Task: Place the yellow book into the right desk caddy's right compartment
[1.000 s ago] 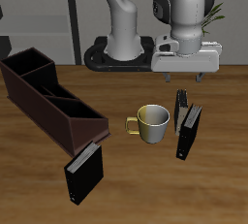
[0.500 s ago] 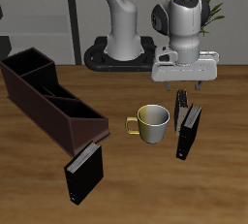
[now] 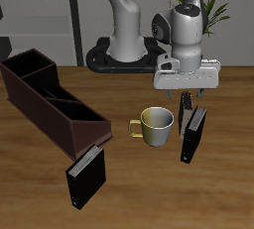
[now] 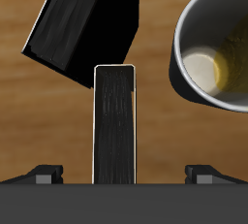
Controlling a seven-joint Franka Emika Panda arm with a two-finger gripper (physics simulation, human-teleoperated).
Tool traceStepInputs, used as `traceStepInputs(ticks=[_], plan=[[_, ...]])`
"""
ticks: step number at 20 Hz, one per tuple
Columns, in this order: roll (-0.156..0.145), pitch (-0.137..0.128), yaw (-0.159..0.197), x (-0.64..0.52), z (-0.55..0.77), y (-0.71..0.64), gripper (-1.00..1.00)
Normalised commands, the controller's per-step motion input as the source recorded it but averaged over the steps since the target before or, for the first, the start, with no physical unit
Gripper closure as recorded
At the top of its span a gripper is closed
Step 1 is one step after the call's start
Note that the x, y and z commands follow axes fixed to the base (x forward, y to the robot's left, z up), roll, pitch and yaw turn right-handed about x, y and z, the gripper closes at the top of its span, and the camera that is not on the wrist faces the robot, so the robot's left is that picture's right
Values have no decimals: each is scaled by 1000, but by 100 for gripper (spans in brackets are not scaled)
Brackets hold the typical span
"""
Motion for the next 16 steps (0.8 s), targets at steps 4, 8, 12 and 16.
traceStepInputs(ticks=[4,8,12,16], plan=[[-11,28,-1,43,-299,-6,-100],[-23,30,9,90,-306,-44,-100],[10,9,9,30,-146,1,100],[14,16,-10,29,-72,-23,100]])
